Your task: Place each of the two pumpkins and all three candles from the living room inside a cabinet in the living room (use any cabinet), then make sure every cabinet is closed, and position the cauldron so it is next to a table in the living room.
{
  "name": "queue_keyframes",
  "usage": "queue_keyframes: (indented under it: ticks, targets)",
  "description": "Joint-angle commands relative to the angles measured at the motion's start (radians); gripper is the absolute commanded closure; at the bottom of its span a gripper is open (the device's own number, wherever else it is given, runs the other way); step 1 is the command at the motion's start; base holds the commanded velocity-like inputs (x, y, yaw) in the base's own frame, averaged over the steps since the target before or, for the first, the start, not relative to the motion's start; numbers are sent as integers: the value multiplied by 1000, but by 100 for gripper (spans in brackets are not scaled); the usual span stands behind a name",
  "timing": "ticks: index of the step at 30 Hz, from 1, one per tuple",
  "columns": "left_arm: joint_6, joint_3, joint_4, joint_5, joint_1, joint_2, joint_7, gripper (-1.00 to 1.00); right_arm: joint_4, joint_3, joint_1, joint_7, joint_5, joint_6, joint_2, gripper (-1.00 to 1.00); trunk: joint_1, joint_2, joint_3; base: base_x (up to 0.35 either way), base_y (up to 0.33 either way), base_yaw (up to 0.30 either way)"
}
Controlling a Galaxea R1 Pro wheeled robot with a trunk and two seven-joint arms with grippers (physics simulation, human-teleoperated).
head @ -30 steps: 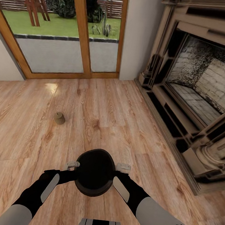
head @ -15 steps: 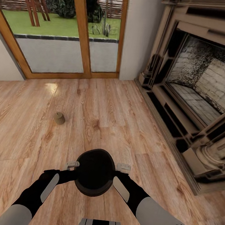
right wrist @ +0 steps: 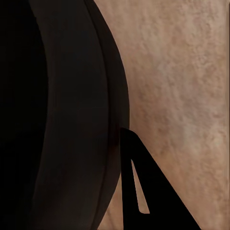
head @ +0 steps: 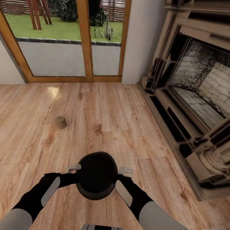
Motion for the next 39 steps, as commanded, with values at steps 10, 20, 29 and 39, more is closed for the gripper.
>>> queue_keyframes:
  ticks: [10, 20, 29, 39]
  targets:
    - [3, -3, 0, -8, 1, 2, -1, 100, -6, 5, -1, 12, 0, 1, -2, 100, -4, 2, 30, 0, 0, 0]
    - [3, -3, 0, -7, 0, 2, -1, 100, -7, 5, -1, 13, 0, 0, -2, 100, -29, 44, 65, 0, 0, 0]
    - [3, -4, 0, -7, 1, 2, -1, 100, -7, 5, -1, 13, 0, 0, -2, 100, -63, 107, 93, 0, 0, 0]
    - [3, -3, 0, -7, 0, 3, -2, 100, -9, 5, -1, 13, 0, -1, -2, 100, -101, 177, 124, 0, 0, 6]
